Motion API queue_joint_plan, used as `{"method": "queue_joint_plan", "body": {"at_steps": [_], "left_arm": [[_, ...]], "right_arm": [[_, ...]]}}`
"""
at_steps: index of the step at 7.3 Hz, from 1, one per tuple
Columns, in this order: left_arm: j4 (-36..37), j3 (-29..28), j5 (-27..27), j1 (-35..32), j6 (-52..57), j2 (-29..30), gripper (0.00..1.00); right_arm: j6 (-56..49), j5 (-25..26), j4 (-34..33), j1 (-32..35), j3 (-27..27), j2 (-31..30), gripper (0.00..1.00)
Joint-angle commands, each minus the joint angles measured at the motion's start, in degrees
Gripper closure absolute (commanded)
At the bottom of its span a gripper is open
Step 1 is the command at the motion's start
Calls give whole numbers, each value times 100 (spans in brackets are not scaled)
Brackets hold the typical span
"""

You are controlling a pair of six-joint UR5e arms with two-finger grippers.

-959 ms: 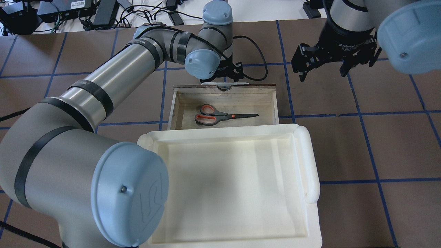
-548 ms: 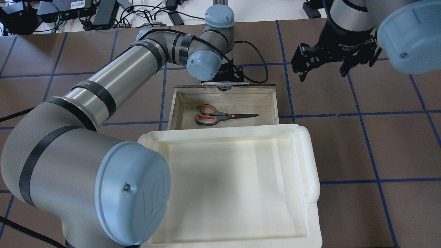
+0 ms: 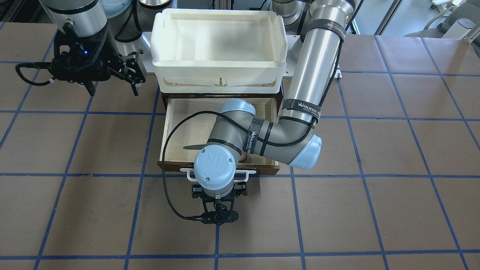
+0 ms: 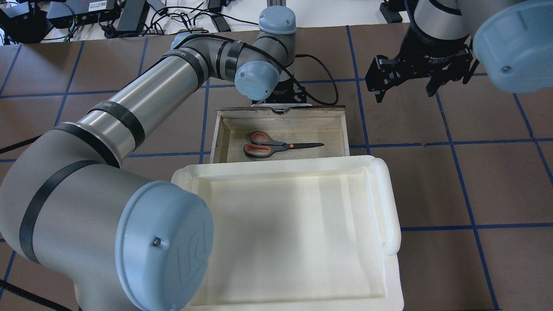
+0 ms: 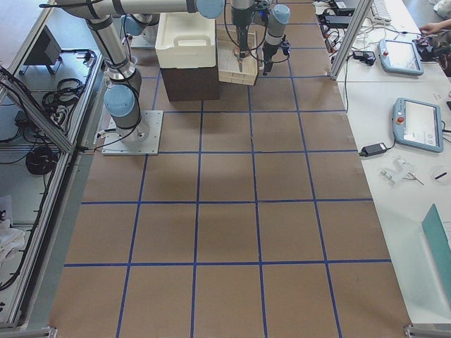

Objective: Put scissors in drawer and close it
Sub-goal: 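Push the drawer closed with the left gripper, away from the robot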

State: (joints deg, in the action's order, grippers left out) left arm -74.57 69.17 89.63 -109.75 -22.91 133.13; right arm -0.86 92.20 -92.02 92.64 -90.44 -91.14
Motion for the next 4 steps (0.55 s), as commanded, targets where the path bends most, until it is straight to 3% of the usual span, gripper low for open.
{"method": "queue_joint_plan", "body": {"at_steps": [1,4], "left_arm": [[-109,0,-138,-2,-3,-137,0],[-399,9,-156,15,-3,-330,0]], "right_arm": [[7,0,-18,0,0,0,0],[7,0,25,0,0,0,0]]}}
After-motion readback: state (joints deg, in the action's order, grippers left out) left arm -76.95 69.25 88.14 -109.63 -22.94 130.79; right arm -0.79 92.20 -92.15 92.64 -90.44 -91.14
